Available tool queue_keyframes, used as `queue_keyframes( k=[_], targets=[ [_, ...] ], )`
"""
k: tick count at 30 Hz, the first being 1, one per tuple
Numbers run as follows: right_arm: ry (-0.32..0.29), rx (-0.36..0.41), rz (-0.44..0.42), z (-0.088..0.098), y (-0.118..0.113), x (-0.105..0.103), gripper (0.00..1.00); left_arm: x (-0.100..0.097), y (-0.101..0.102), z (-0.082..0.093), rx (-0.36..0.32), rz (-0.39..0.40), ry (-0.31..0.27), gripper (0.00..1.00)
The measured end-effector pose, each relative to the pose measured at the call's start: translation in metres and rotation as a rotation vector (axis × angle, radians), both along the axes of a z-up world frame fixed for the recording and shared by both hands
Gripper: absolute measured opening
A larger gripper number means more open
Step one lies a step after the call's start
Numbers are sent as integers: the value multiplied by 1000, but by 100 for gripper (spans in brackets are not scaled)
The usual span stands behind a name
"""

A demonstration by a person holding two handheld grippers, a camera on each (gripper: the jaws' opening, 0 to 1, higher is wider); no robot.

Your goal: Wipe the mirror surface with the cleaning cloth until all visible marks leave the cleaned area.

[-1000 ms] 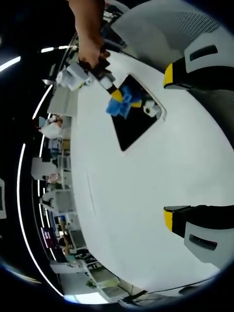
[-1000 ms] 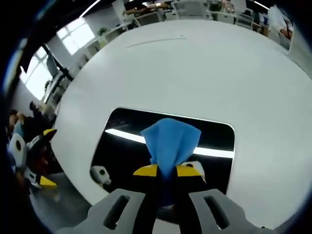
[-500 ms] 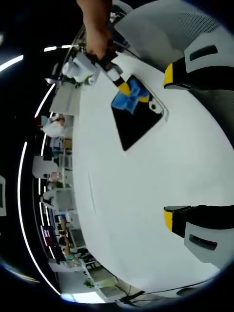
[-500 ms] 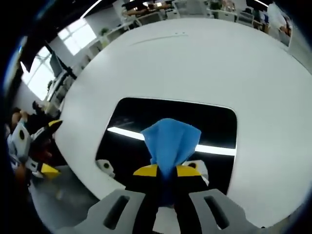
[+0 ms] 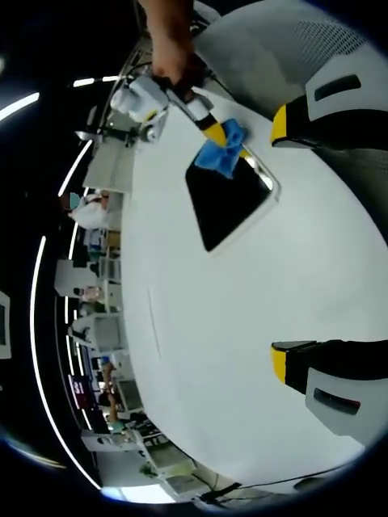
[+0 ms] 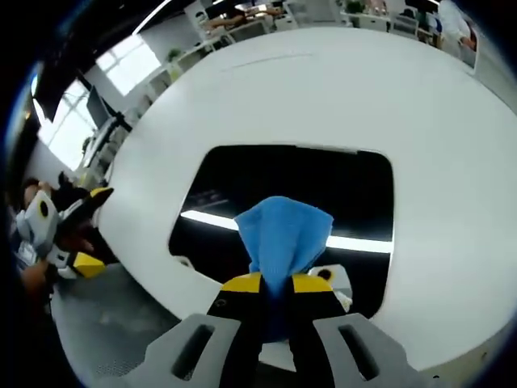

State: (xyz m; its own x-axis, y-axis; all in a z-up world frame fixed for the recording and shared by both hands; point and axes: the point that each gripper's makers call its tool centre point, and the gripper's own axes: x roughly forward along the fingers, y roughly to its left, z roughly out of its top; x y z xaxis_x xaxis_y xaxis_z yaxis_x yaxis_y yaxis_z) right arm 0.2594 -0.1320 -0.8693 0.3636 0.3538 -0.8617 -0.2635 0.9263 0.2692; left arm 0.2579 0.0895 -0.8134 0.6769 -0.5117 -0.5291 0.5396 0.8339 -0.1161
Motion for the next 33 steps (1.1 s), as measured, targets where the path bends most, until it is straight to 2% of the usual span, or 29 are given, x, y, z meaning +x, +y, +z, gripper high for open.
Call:
queue_keyframes(
  k=[14,28,33],
  targets=[
    [57,25,-8,0,5,-13,6,-1,-2,-1,10,-9,2,99],
    [68,47,-26,0,4,-11,6,1,1,-2,14,1,0,99],
    [66,31,-12,0,0,-10,6,1,1,-1,18,1,-3,99]
  ],
)
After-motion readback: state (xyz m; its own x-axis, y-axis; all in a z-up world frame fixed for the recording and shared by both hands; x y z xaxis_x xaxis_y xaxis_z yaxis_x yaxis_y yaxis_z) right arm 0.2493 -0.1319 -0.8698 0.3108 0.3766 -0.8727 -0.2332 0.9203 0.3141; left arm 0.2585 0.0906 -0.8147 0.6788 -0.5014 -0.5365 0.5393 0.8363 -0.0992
